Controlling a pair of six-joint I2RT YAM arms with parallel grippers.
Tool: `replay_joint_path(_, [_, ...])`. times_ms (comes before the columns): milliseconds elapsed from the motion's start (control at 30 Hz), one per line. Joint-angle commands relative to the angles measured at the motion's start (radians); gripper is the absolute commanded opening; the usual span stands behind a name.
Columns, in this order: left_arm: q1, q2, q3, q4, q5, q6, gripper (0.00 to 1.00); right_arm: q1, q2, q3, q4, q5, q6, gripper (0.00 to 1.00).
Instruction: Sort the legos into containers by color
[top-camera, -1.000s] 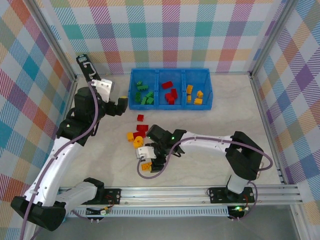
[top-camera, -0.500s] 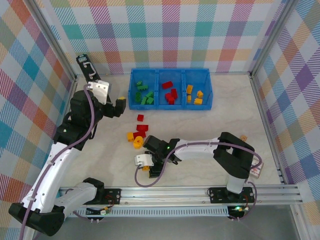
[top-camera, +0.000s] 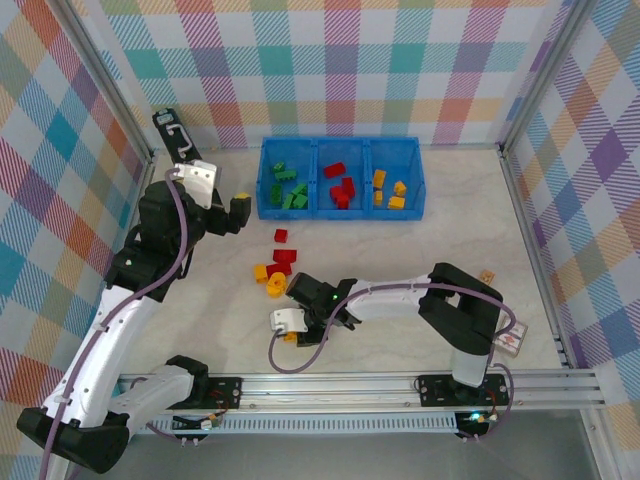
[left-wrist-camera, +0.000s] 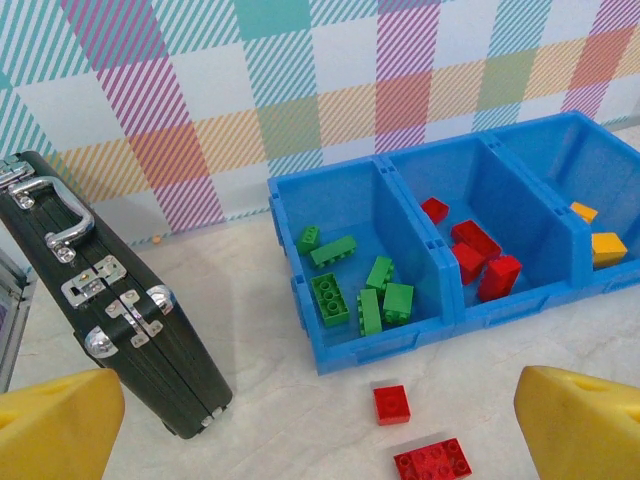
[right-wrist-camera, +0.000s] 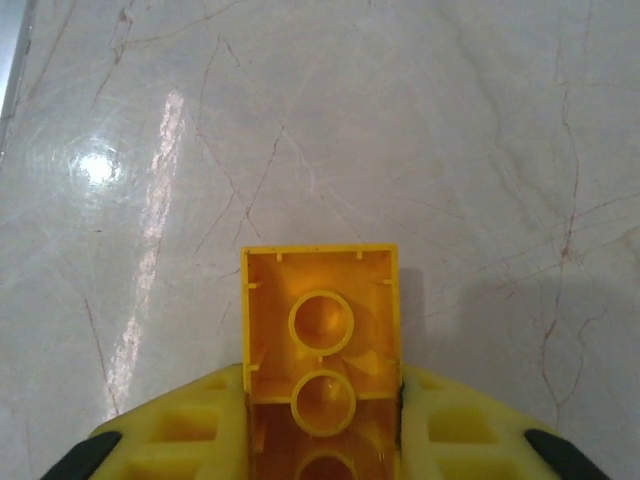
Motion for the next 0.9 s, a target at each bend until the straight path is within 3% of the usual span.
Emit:
replay_joint_path(0, [0.013, -0.013, -0.018, 0.035, -0.001, -0.002, 1.00, -0.067, -0.064, -0.018, 0.006, -0.037, 0.061, 0.23])
replay_joint_path(267, [0.014, 0.002, -0.021, 0.039, -0.001, 0.007, 1.00, -0.531, -0.264, 0.037, 0.073, -0.038, 0.230, 0.19])
replay_joint_path(467, [0.014, 0.013, -0.014, 0.033, 0.001, 0.007, 1.00, -0.804, -0.193, 0.223, 0.007, 0.055, 0.434, 0.18])
replay_joint_path(667, [0.014, 0.015, -0.005, 0.031, 0.005, 0.009, 1.00, -0.950, 0.061, 0.573, -0.203, -0.015, 0.665, 0.18])
replay_joint_path(733, [0.014, 0.013, -0.005, 0.031, 0.004, 0.009, 1.00, -0.972, 0.158, 0.694, -0.276, -0.016, 0.692, 0.22])
replay_joint_path(867, [0.014, 0.011, -0.004, 0.031, 0.010, 0.007, 1.00, -0.997, 0.317, 0.866, -0.371, -0.015, 0.691, 0.20])
